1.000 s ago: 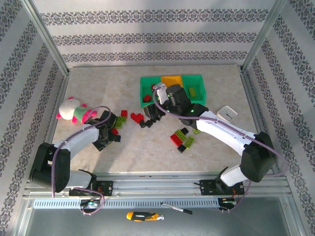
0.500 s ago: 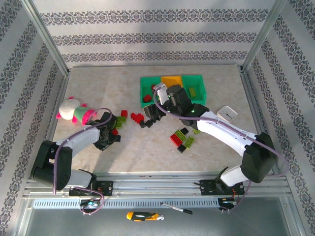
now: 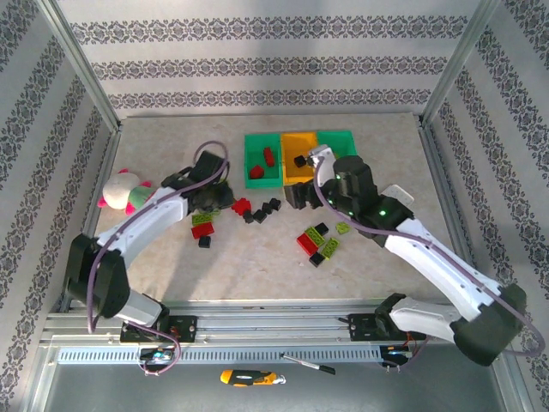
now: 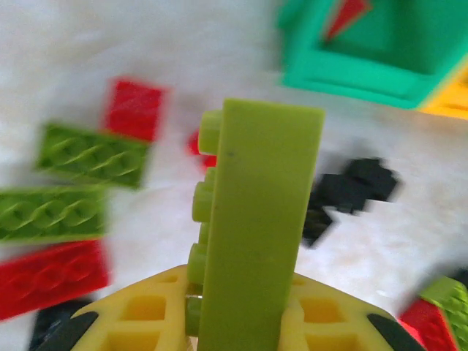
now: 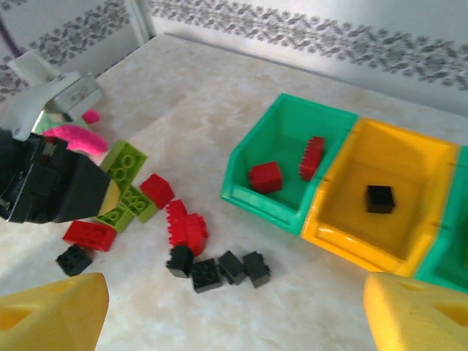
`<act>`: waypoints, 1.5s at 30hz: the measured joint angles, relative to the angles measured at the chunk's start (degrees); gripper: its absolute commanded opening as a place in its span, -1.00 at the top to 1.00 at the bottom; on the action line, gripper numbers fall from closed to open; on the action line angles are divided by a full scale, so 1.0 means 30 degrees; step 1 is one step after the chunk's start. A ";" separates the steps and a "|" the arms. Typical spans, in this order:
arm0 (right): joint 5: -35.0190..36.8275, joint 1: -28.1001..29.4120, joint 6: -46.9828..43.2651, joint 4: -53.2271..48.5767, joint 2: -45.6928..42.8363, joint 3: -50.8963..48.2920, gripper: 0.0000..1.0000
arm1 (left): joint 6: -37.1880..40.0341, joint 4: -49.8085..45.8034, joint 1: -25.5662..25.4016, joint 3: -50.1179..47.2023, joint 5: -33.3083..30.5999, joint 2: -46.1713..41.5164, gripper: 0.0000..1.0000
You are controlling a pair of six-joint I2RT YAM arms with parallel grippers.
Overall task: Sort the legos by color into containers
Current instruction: Place the lego in the container.
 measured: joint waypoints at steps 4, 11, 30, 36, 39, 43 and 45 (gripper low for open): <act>0.0903 -0.0335 -0.0153 -0.1246 -0.1617 -0.0044 -0.79 | 0.1654 0.0328 -0.1362 0.3555 0.1727 0.3206 0.77; 0.2368 -0.0729 -0.0546 -0.2907 -0.4029 -0.0255 -0.79 | 0.3395 0.0539 -0.3271 1.0003 0.3905 0.8939 0.76; 0.3147 -0.1253 -0.0641 -0.4779 -0.5450 -0.0670 -0.79 | 0.3854 0.0546 -0.4058 2.4873 0.4612 2.0210 0.76; 0.3140 -0.1253 -0.0619 -0.5027 -0.5814 -0.0714 -0.79 | 0.3585 0.1581 -0.4073 2.4939 0.4452 2.1019 0.69; 0.3133 -0.1253 -0.0554 -0.5056 -0.5989 -0.0780 -0.79 | 0.3366 0.1967 -0.4073 2.5019 0.4401 2.1041 0.47; 0.3133 -0.1253 -0.0474 -0.5100 -0.6091 -0.0874 -0.79 | 0.3169 0.2412 -0.4073 2.5296 0.4255 2.1041 -0.01; 0.3126 -0.1253 -0.0466 -0.5158 -0.6105 -0.0911 -0.79 | 0.3016 0.2484 -0.4073 2.5507 0.4233 2.1041 -0.15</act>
